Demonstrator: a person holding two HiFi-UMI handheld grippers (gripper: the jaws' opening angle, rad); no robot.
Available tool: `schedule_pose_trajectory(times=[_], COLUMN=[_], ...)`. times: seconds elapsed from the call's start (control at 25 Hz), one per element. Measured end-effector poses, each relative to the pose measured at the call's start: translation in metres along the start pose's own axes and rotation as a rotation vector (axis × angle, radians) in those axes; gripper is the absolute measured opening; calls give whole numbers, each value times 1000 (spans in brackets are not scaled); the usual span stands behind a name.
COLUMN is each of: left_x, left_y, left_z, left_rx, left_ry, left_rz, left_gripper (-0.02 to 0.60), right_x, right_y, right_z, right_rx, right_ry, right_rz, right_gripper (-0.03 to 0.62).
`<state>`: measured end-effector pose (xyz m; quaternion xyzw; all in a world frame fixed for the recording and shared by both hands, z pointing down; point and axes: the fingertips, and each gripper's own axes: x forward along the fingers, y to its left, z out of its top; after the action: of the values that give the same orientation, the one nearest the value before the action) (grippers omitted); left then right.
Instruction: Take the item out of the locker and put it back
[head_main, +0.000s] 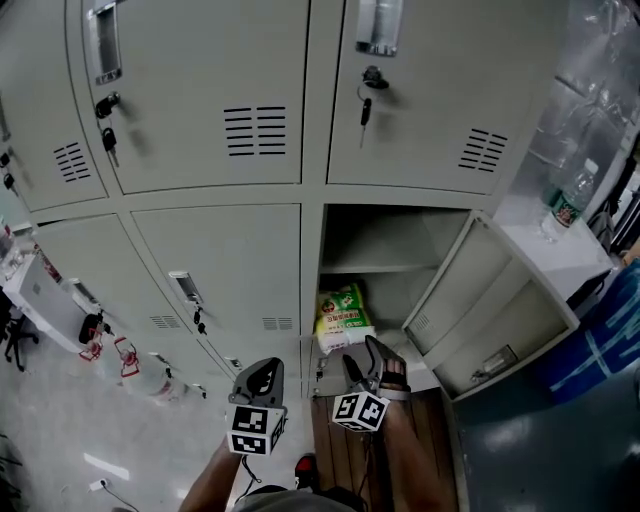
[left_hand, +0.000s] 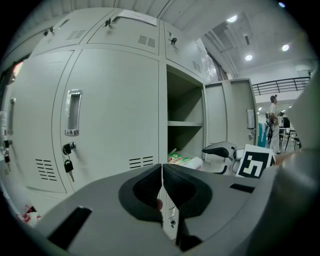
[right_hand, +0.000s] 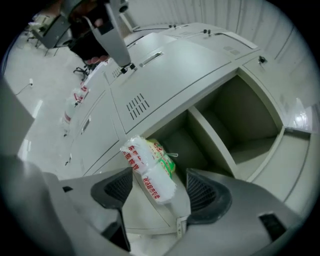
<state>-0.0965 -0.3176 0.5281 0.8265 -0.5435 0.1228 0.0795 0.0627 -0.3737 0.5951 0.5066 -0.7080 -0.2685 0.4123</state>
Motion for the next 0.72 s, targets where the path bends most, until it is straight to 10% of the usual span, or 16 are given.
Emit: schedule_pose_trajectory(times=[0.72], left_x=[-89], left_y=[-60], left_z=[27], left_rx=[57], left_ry=[-98], left_rz=[-7], left_gripper=[29], right_x=[-169], right_y=[-77], right_z=[28], right_rx=[827], right_ry=[-266], right_rz=[-65], right_gripper=[213])
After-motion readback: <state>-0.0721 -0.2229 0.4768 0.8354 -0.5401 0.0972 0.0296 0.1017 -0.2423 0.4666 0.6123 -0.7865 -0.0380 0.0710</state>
